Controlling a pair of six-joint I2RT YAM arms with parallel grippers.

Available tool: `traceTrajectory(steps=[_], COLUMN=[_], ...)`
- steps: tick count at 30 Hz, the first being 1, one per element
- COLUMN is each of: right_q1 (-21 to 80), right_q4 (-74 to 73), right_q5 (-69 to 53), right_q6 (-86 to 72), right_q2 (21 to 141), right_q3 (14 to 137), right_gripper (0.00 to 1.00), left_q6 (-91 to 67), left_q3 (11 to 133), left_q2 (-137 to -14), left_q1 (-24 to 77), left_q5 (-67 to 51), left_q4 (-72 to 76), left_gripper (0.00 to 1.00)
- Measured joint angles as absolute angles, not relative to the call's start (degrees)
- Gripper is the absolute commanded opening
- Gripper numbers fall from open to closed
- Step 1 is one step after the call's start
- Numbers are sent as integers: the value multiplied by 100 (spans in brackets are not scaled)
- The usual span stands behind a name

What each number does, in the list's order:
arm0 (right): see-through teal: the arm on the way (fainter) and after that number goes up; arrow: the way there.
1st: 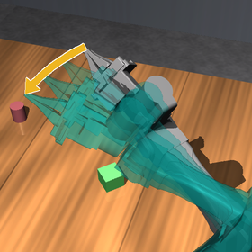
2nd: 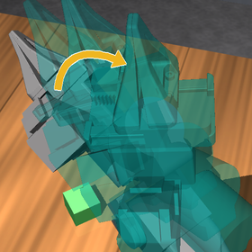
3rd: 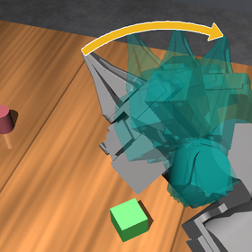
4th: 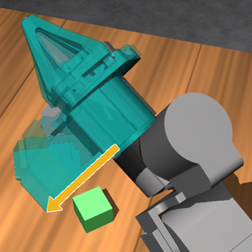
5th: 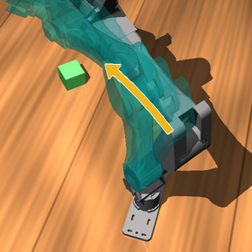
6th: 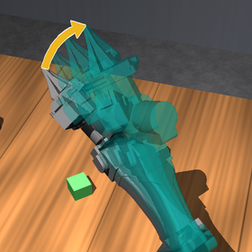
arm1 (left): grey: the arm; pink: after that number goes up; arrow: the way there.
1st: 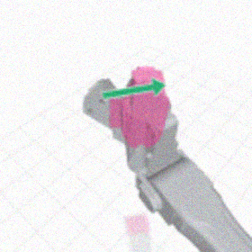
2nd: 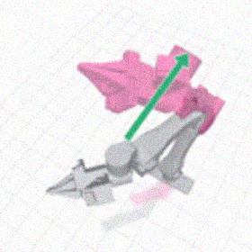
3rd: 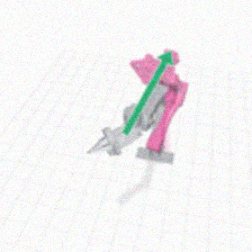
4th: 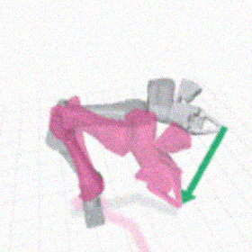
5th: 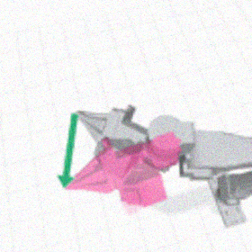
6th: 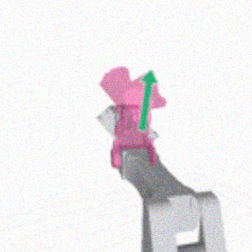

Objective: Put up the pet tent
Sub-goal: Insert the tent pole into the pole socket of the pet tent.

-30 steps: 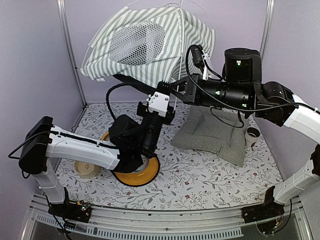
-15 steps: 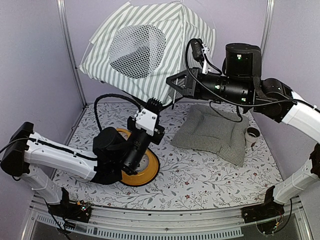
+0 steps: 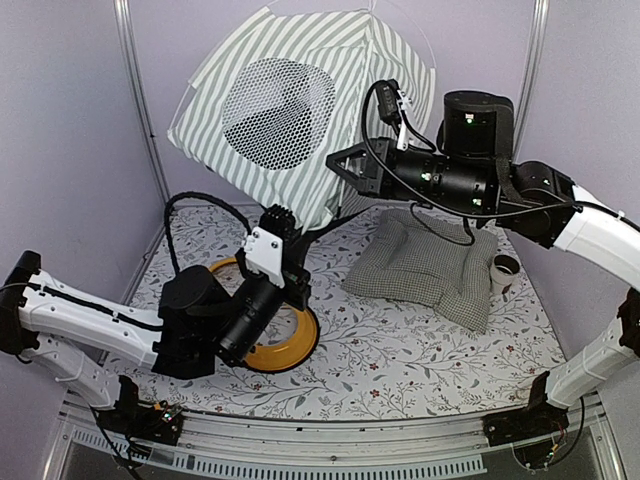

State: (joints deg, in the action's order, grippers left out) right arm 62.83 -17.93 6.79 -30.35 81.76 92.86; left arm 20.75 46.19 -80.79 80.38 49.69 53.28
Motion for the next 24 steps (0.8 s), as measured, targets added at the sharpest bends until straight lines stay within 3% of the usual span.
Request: traceTrajectory(steps=[24], right_q1=[6222], right_q4=[-1542], right_q5=[690], right_q6=[-3063], right_q2=[8331], right_q3=[9085], right_gripper=[0], left_q6=[1420], left_q3=[4609], left_q2=[-7787], left_q1=[8187], left_q5=[4713], left_q4=[4466], left_gripper=[0])
